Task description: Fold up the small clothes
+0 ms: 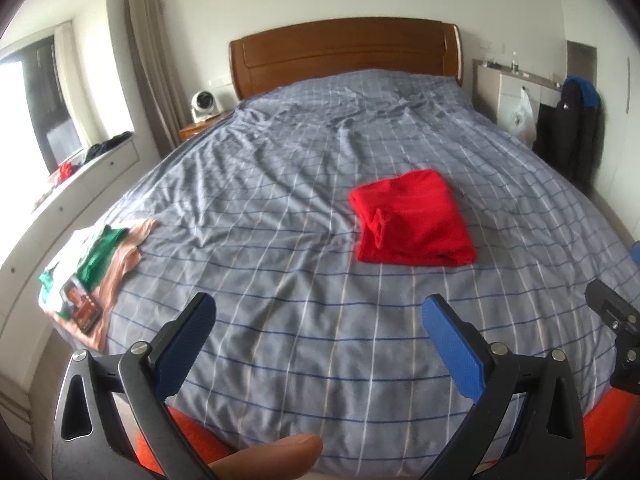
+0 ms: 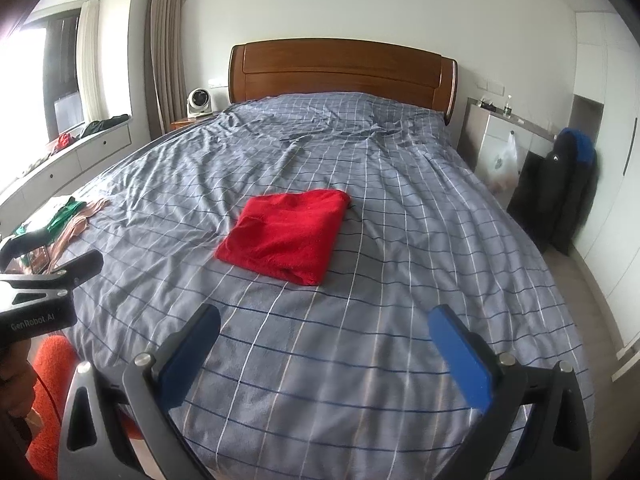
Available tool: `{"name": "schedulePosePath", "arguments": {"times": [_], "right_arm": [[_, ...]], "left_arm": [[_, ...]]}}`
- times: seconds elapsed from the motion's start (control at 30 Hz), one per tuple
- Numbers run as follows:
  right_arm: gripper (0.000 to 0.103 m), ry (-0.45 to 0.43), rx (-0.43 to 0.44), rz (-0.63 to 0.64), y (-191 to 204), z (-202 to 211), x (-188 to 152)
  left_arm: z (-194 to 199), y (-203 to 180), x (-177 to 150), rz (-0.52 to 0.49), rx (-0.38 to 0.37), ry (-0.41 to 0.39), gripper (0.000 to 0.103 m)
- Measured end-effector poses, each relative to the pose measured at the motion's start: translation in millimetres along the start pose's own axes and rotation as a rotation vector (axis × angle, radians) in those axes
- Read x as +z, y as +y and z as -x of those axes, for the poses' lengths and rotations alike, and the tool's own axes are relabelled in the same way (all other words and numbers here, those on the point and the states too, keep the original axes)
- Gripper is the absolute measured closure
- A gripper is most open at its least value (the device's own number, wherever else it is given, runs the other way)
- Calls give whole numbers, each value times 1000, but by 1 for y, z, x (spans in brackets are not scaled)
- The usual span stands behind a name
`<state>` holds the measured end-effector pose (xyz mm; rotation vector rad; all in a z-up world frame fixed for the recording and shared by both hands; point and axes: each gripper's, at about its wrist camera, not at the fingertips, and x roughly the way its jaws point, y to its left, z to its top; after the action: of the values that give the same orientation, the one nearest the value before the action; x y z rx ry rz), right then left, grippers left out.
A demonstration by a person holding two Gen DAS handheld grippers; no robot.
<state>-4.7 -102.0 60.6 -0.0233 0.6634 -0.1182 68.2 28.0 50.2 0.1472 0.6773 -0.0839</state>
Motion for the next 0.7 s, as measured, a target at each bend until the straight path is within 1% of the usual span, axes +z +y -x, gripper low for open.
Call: {"name": "schedulePosePath", "arguments": {"times": [0.17, 0.43, 0.7], "right_arm": [[0, 0, -8, 3, 0, 1, -1], [0, 5, -13, 9, 2, 2, -2], [0, 15, 0, 3, 0, 1, -1]], "left_arm": [[0, 1, 0, 7, -9, 16, 0], [1, 0, 0, 6, -14, 18, 0], [2, -1, -1, 3, -21, 28, 0]]}}
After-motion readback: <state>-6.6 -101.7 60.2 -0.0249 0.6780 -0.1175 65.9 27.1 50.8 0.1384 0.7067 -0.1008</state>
